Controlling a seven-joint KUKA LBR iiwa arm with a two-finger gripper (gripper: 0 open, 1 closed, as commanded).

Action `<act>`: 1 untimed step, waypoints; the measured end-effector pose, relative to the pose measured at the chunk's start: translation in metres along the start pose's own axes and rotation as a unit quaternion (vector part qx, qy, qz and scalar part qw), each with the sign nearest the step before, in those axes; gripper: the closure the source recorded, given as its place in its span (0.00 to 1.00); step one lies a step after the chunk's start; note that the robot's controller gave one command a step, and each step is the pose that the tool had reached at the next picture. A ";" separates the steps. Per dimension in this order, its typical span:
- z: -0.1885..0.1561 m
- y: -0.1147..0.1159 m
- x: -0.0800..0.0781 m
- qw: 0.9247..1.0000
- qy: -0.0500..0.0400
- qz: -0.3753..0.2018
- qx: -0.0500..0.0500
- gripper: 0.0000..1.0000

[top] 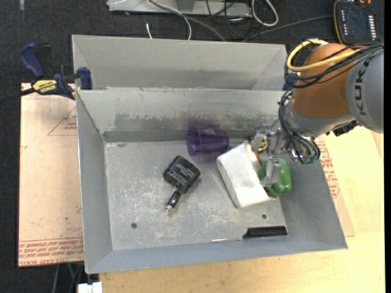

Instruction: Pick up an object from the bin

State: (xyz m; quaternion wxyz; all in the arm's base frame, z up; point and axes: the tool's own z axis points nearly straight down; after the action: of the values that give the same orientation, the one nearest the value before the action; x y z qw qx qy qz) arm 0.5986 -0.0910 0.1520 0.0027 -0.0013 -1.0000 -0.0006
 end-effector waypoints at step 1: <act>-0.005 0.000 -0.002 1.000 -0.004 -0.002 0.000 0.00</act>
Offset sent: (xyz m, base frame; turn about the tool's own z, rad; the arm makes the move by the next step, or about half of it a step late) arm -0.0016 -0.0621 -0.0820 -0.1409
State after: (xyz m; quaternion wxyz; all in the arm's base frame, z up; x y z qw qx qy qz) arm 0.6006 -0.0906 0.1566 -0.0010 0.0002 -1.0000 -0.0002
